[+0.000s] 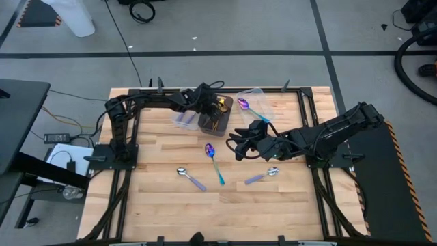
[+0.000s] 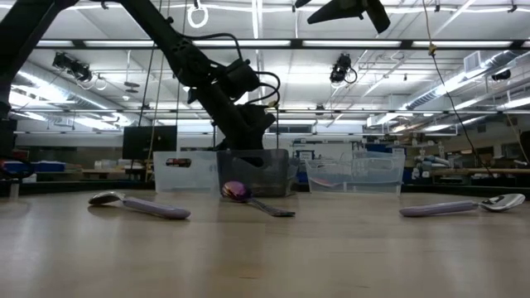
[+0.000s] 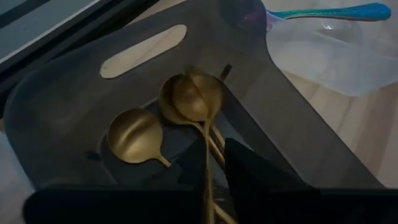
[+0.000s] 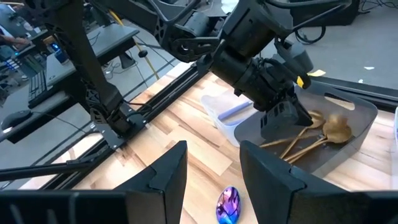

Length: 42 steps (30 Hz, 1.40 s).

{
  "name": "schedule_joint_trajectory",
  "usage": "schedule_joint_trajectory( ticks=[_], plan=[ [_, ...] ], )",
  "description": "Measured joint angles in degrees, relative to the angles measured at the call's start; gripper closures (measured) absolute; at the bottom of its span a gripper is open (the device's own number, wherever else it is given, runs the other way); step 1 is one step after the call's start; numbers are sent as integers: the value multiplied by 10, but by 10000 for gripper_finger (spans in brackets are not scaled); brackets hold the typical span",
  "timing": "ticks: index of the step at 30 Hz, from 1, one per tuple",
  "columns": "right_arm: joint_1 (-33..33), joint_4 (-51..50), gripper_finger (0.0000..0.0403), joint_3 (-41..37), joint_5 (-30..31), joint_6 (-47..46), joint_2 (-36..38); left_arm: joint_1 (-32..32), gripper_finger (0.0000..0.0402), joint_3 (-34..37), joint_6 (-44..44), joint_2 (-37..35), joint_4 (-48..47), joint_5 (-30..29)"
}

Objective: Sort silverware by color (type)
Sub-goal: Put the blue spoon into the right transparent bin

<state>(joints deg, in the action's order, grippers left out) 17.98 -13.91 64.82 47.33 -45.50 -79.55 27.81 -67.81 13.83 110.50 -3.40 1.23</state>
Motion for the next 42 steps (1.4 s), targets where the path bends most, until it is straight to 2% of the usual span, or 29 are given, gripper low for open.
schedule_joint_trajectory(
  ticks=[6,16,21,26,32,42],
  plan=[
    [0,-15,245,0,5,-34,0,-7,314,3,2,-18,-23,3],
    [18,-40,245,0,5,-79,0,-28,313,3,6,-69,-87,2],
    [31,-38,245,0,5,-96,0,-53,312,2,7,-97,-89,0],
    [45,-37,245,0,6,-114,0,-84,312,2,24,-122,-96,-28],
    [65,-38,245,0,9,-142,0,-123,312,2,69,-132,-145,-30],
    [96,-42,245,0,9,-175,0,-188,312,2,226,-132,-278,1]
  ],
)
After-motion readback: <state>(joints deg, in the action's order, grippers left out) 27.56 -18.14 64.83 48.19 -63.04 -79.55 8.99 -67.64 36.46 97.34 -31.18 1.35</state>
